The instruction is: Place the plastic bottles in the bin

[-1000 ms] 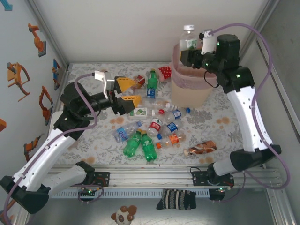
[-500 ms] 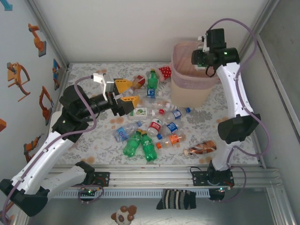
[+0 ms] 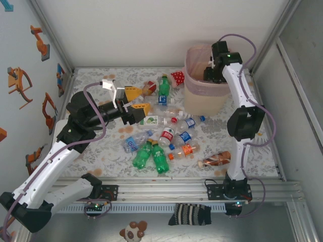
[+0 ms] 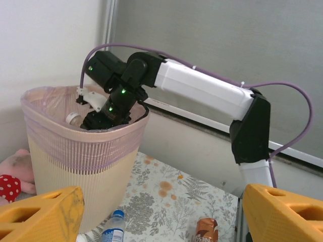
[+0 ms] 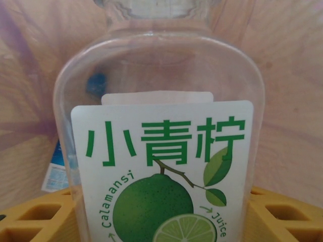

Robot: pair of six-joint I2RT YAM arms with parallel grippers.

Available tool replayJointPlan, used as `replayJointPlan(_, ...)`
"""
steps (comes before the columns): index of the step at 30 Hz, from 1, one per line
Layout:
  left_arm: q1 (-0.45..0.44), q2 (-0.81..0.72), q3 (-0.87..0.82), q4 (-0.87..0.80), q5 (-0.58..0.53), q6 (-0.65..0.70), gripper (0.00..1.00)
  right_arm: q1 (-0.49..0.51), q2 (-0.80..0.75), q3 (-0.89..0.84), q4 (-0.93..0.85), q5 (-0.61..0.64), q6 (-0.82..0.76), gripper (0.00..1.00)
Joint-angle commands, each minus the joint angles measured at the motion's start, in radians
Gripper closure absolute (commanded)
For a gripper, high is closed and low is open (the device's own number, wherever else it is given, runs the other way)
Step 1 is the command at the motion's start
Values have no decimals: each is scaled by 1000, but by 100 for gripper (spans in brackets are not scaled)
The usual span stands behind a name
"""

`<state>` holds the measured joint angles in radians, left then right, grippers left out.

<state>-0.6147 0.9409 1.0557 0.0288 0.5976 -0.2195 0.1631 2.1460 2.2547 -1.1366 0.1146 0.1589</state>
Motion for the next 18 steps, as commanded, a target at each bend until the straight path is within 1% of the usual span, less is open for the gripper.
replayJointPlan(1,0,-10,-12,-3,-2,19,19,-11,30,33,-39,-10,-6,43)
replayJointPlan(10,1,-4,-11,-15,-23,17,19,-27,144,30,-40,-34,-6,41)
replayJointPlan(18,1,-2,-17,-34,-49,11,20,-31,200,11,-38,-46,-6,37)
